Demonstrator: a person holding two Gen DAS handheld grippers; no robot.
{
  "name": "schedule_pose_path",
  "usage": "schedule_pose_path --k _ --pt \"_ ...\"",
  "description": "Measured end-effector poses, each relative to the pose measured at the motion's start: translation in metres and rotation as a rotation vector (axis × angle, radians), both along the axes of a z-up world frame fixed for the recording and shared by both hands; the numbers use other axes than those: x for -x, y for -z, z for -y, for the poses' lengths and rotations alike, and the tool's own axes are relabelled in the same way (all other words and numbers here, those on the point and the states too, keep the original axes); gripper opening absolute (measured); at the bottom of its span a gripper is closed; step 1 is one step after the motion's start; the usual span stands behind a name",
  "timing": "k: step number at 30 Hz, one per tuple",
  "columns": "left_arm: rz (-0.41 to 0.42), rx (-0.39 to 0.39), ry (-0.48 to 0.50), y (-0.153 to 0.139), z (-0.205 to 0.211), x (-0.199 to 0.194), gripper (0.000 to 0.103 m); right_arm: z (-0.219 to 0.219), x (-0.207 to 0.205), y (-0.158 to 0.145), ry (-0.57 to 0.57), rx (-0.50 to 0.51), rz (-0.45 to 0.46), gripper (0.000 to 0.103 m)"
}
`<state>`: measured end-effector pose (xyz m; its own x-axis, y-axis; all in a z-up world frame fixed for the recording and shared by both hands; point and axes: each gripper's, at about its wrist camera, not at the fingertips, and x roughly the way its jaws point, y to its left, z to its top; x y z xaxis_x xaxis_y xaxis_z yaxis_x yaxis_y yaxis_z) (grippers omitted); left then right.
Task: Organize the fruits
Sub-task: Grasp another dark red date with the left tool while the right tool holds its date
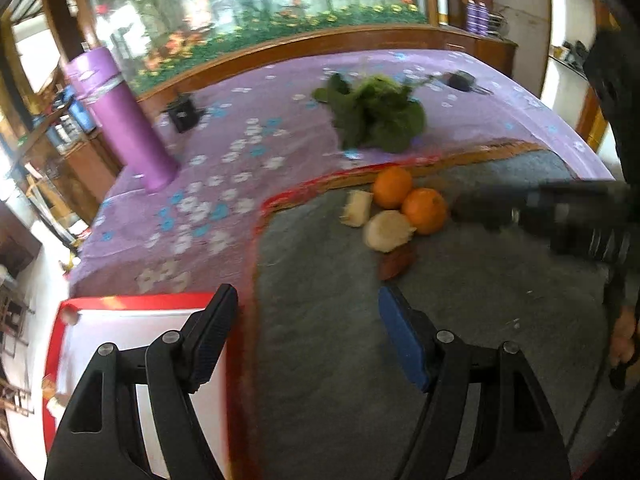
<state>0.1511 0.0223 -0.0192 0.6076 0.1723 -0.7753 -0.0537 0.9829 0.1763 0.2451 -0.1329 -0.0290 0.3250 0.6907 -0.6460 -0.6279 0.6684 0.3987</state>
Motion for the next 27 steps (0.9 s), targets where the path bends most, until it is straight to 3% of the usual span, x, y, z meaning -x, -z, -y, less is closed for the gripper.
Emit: schedule_pose_path --k 8,14,16,19,27 --pt "-0.04 0.003 0.121 0.015 0.023 -0.028 0.072 0.036 -0.022 -0.003 0.124 -0.116 -0.117 0.019" --pt "-0.113 0.057 0.184 0.029 0.026 -0.043 0.037 0.039 -0.027 0.001 0.149 -0.132 -0.163 0.019" --pt "-0.101 0.08 0.188 0.029 0.026 -0.044 0.032 0.039 -0.029 0.003 0.158 -0.13 -0.162 0.019" --pt "-0.079 0.053 0.181 0.028 0.027 -0.039 0.016 0.039 -0.029 0.005 0.164 -0.125 -0.17 0.02" --pt "-0.023 0.148 0.136 0.016 0.014 -0.013 0.014 0.039 -0.028 0.004 0.16 -0.128 -0.136 0.02"
